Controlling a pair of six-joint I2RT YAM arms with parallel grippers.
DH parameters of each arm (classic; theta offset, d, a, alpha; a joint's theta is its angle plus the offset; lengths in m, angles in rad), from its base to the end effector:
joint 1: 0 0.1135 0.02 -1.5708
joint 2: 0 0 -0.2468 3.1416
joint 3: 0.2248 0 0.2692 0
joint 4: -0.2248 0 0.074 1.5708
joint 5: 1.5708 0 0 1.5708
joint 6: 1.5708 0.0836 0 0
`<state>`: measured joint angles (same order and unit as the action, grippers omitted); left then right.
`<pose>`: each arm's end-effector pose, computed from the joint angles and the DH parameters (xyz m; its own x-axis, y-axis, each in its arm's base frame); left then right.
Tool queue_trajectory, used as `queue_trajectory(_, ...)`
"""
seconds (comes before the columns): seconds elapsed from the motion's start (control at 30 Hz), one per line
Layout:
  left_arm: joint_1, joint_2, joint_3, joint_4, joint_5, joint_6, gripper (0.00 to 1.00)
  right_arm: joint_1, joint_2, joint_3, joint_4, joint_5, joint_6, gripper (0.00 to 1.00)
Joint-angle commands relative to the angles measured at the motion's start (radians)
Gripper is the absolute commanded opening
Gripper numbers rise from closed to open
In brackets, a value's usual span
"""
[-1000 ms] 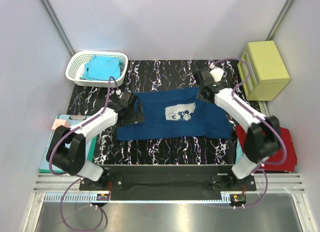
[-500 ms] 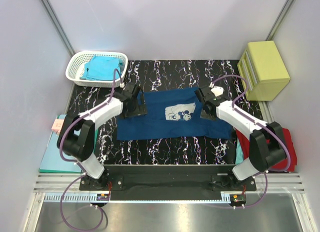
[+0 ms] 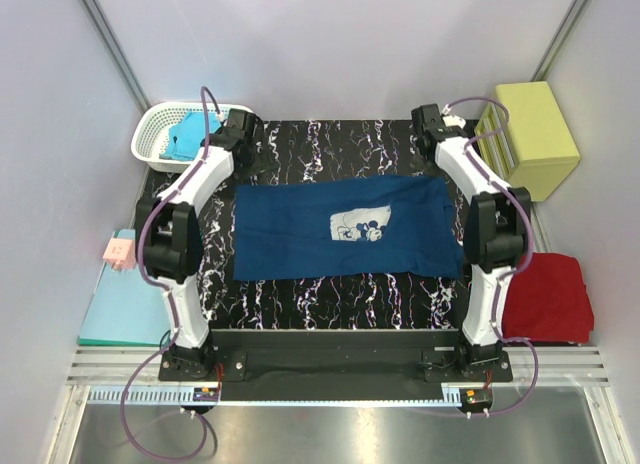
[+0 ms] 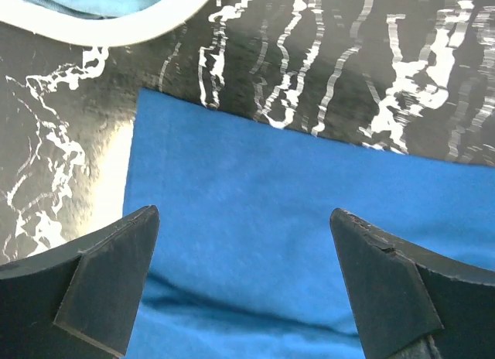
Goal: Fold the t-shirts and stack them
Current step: Fold the flattened tshirt in 1/3 of the way
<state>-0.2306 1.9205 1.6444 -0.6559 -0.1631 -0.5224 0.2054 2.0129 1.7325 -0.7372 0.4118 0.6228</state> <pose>0.4575 -0.0935 0.2059 -0.7428 -0.3313 -0.5818 -0.2762 0.9432 -0.1845 0.4704 0.0638 0.1935 -0.6655 0.4074 -0.6254 0.5013 0.8648 0.0299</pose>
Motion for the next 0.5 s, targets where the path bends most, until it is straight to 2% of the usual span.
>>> queue_trajectory(0.0,0.016,0.104,0.071,-0.039,0.034,0.042,0.99,0.009,0.142,0.198,-0.057,-0.018,-0.055,0.38)
queue_trajectory(0.13,0.037,0.181,0.141,-0.045,0.066,0.047,0.99,-0.011,0.224,0.329,-0.079,-0.048,-0.060,0.38)
queue_trajectory(0.47,0.071,0.301,0.310,-0.086,0.077,0.051,0.99,-0.018,0.305,0.452,-0.091,-0.054,-0.069,0.38)
